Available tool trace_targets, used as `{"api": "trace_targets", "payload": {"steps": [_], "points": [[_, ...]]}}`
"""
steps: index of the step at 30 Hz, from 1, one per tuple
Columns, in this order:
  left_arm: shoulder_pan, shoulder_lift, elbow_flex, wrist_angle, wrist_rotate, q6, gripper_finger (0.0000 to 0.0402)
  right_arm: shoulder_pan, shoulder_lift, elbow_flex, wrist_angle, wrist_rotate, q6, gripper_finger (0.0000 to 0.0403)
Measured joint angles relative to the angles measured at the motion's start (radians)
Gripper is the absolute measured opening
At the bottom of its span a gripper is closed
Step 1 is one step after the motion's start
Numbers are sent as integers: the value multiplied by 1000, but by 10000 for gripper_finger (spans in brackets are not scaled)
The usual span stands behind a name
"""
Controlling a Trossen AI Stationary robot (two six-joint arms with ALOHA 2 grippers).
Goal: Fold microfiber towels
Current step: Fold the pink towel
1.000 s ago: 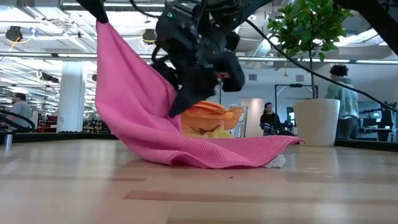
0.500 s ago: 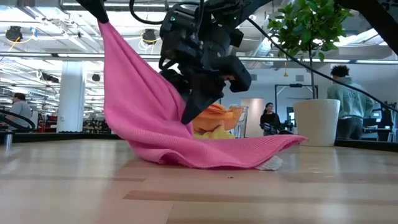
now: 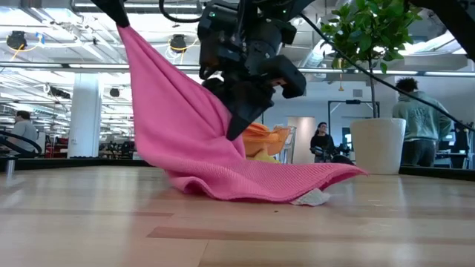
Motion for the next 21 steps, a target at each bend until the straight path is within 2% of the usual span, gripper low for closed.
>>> {"api": "trace_targets", "payload": {"steps": [4,10,15,18,21], "points": [[0,0,0,0,0,0,0,-2,-3,0,-39,63,28,122],[0,-1,0,3,19,0,0,-9,-3,0,-72,69,106,123],[0,-1,0,5,21,0,0,-7,-2,0,-74,76,106,124],[0,-1,0,6,21,0,0,-8,-2,0,-75,78,106,115],[0,-1,0,6,22,0,0,-7,-2,0,-76,78,99,88]]}}
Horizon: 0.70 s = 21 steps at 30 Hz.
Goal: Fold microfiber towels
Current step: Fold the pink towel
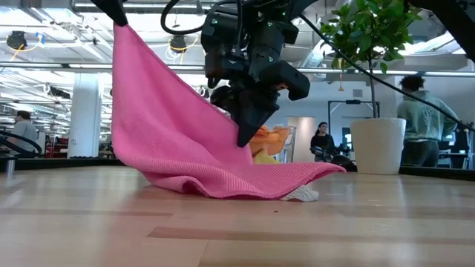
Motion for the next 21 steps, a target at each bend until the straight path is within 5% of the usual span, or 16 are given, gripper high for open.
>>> {"api": "trace_targets", "payload": {"steps": [5,21], "points": [[0,0,0,1,-4,-10,0,11,0,0,13,67,18,12],[0,0,-1,5,-156,-65,0,79,-210,0,-57,419,341,6]]}}
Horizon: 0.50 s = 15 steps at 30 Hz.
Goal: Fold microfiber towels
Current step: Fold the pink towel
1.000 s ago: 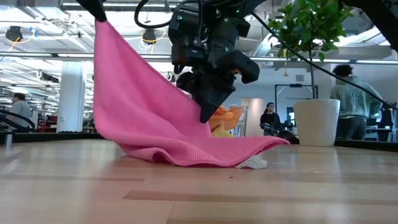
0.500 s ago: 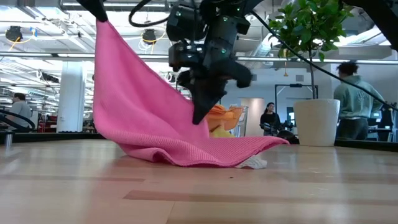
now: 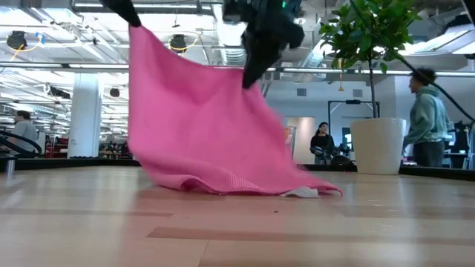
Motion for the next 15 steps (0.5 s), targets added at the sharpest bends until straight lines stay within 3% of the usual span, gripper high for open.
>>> {"api": "trace_targets", "payload": {"steps": [15], "points": [[4,0,58,134,-306,84,0,94,-261,0,-249,317,286,8]]}}
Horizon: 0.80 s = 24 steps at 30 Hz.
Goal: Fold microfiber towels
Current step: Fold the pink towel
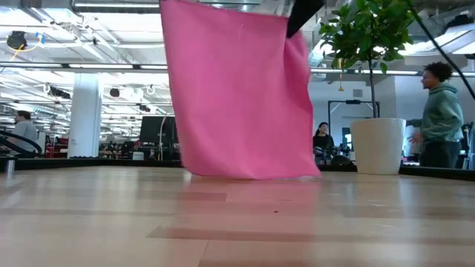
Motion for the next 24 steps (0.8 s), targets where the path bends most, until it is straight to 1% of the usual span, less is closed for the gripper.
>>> {"api": "trace_targets", "payload": {"steps": [3,6,10,13,17,20,22,24], "points": [[15,0,7,7,-65,27,0,31,-31,0,-56,37,57,11],[36,0,8,57,-106,78,0,63,-46,0,-105,84,111,8],[75,0,8,136,-94,179,0,100,-53,0,-157,149,154,5],[114,0,8,173,-89,254,0,109,-57,0,-163,182,173,9],[180,0,8,190,-80,322,0,86,-54,0,-165,243,174,12],[225,0,8,223,-77,381,0,55,-54,0,-165,295,174,6],[245,0,8,264,-77,431,0,38,-54,0,-165,334,175,5],[251,0,8,285,-60,467,0,28,-54,0,-165,348,190,6]]}}
